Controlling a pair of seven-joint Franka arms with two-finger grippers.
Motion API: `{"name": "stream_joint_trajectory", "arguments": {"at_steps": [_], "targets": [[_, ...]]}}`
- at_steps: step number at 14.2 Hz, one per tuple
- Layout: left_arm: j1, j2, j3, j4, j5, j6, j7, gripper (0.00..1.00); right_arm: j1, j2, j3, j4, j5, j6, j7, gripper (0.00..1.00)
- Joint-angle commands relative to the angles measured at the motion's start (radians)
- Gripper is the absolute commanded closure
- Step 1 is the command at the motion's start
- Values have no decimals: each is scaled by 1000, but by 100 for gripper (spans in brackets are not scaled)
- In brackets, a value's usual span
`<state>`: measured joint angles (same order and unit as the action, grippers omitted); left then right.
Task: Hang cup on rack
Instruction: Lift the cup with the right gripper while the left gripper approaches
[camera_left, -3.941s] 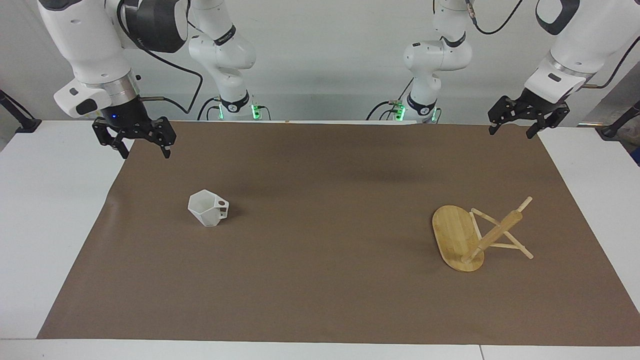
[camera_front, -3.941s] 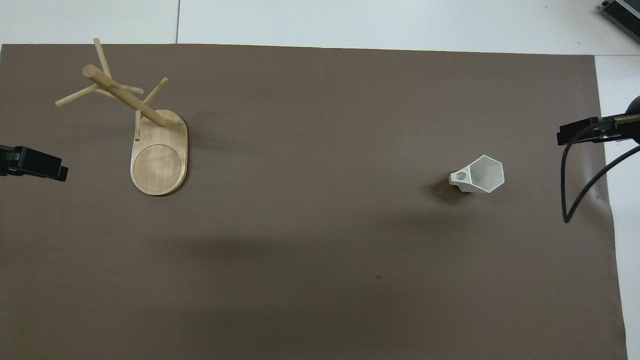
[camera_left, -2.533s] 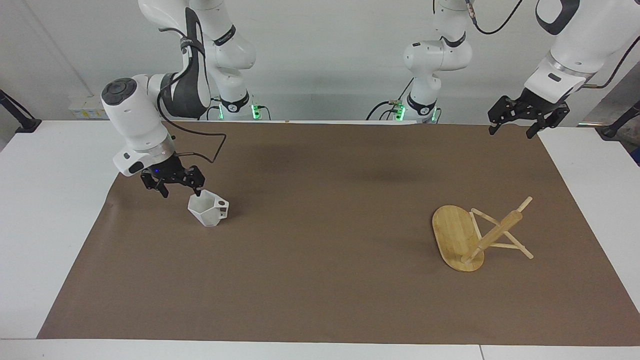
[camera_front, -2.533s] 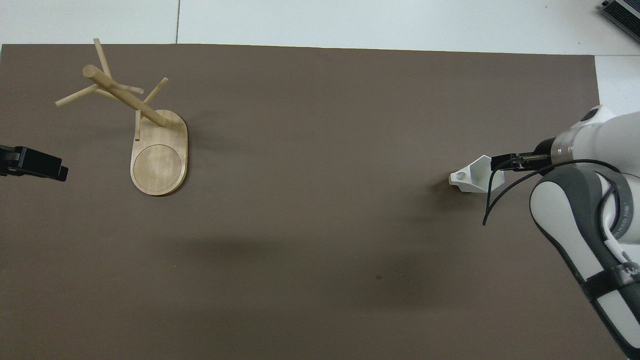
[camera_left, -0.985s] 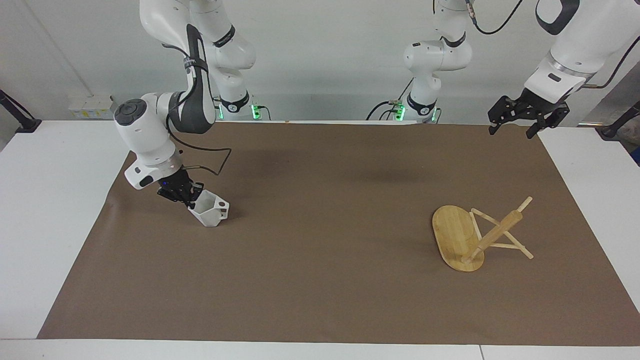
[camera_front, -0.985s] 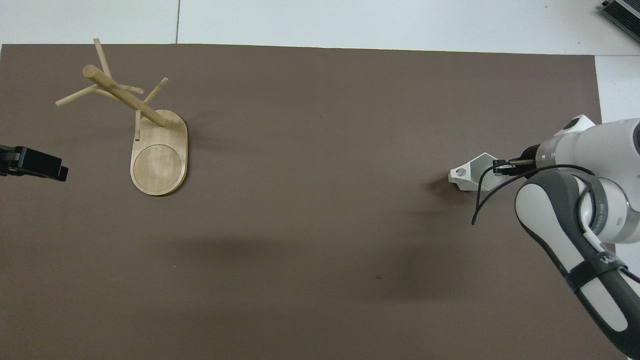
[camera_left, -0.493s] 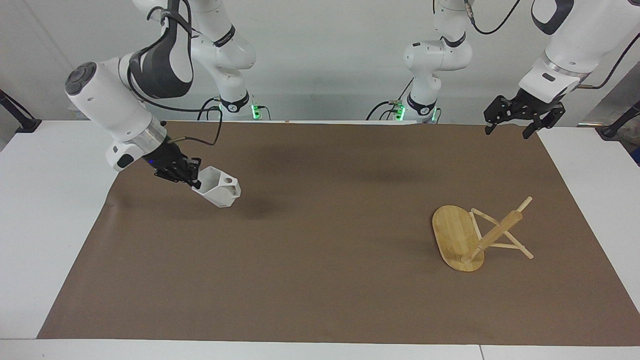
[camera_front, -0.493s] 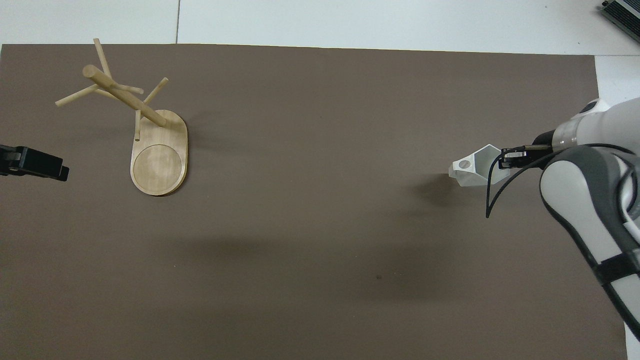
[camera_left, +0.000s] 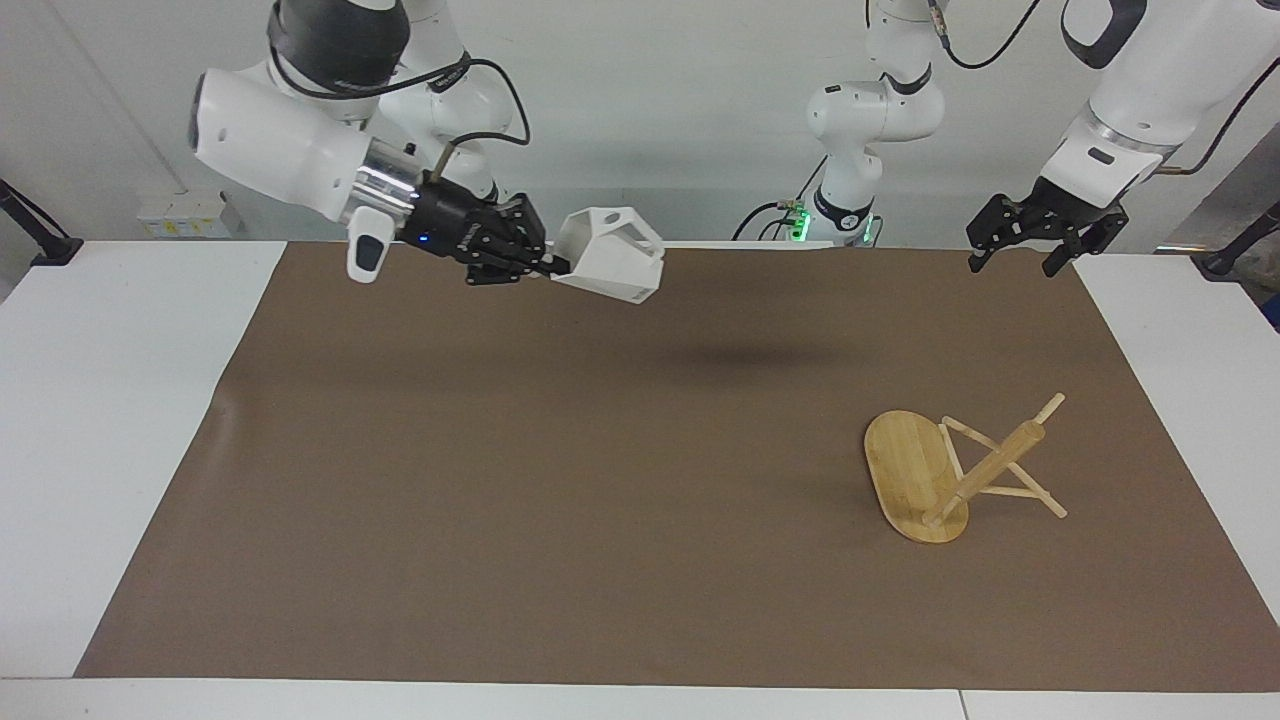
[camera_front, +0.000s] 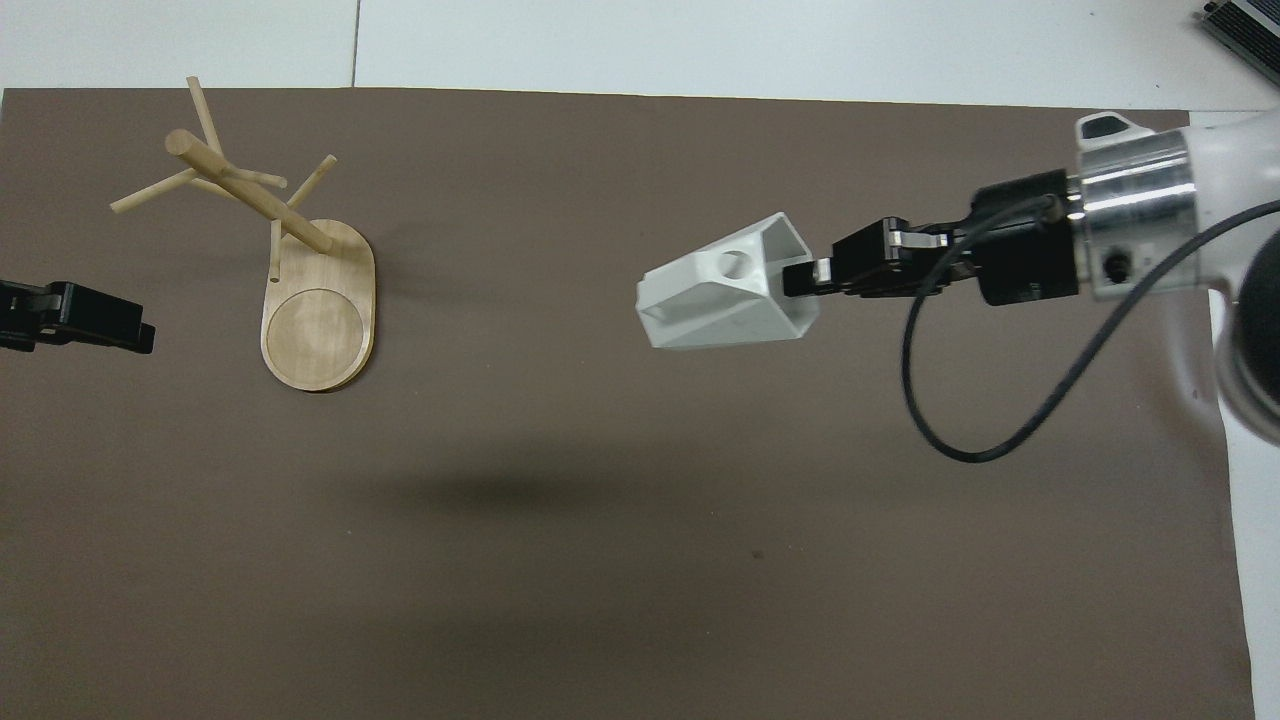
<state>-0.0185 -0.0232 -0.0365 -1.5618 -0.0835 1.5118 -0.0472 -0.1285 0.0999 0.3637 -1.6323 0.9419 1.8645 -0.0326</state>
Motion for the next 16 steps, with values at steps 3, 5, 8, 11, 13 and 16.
{"name": "stream_joint_trajectory", "arguments": {"at_steps": [3, 5, 8, 11, 13, 16], "targets": [[-11, -12, -38, -12, -113, 40, -418, 0, 225, 27, 8, -18, 23, 287, 143, 100], [-11, -8, -63, -3, -162, 74, -633, 0, 239, 27, 9, -20, 23, 280, 146, 100], [-12, -7, -77, -3, -231, 100, -874, 0, 283, 26, 9, -21, 23, 304, 213, 100], [-12, -6, -82, -7, -312, 134, -1162, 0, 290, 26, 9, -23, 23, 301, 218, 100], [-14, -6, -83, -12, -332, 133, -1320, 0, 297, 26, 9, -24, 23, 305, 221, 100], [-28, -11, -86, -29, -380, 104, -1529, 0, 332, 34, 9, -27, 23, 346, 255, 100]]}}
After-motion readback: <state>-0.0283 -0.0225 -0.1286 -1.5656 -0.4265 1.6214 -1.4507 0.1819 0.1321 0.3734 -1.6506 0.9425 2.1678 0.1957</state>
